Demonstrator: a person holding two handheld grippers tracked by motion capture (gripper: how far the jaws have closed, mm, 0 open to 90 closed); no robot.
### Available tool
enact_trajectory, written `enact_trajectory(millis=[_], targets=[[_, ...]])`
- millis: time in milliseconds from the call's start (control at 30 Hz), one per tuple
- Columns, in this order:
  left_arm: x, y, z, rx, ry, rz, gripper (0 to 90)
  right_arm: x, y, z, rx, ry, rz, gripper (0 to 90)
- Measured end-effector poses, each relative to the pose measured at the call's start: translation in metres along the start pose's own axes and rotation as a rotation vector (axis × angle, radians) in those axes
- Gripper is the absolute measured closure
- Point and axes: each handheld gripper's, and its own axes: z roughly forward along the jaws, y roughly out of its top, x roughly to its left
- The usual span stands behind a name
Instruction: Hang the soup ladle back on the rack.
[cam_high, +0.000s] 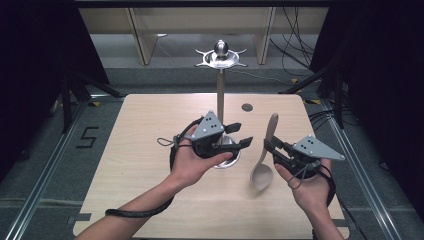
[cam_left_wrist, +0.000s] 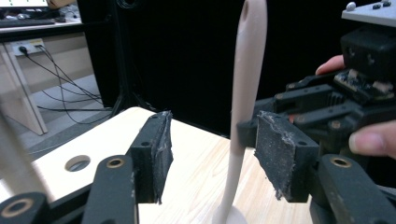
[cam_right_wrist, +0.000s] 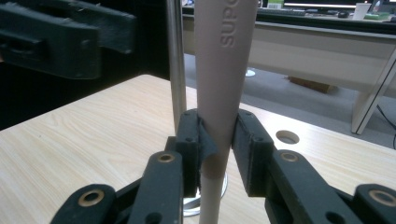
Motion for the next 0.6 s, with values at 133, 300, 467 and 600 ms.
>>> enact_trajectory(millis=[133,300,467,600], targets=[[-0.006,0.007,0.015,-0.004,-0.018,-0.013,47.4,0.002,0.0,0.002,0.008,0.003,-0.026,73.5],[-0.011,0.009,0.023,-0.007,-0.02,-0.042,49.4,0.005,0.0,0.004,0.011,0.018,-0.033,73.5],[-0.015,0.009,0.031,0.003,-0.037,-0.035,53.7,0.009,0.0,0.005,0.021,0.007,-0.037,73.5],[-0.018,0.009,0.036,0.0,-0.036,-0.045,61.3,0.012,0.001,0.005,0.032,0.006,-0.054,73.5]])
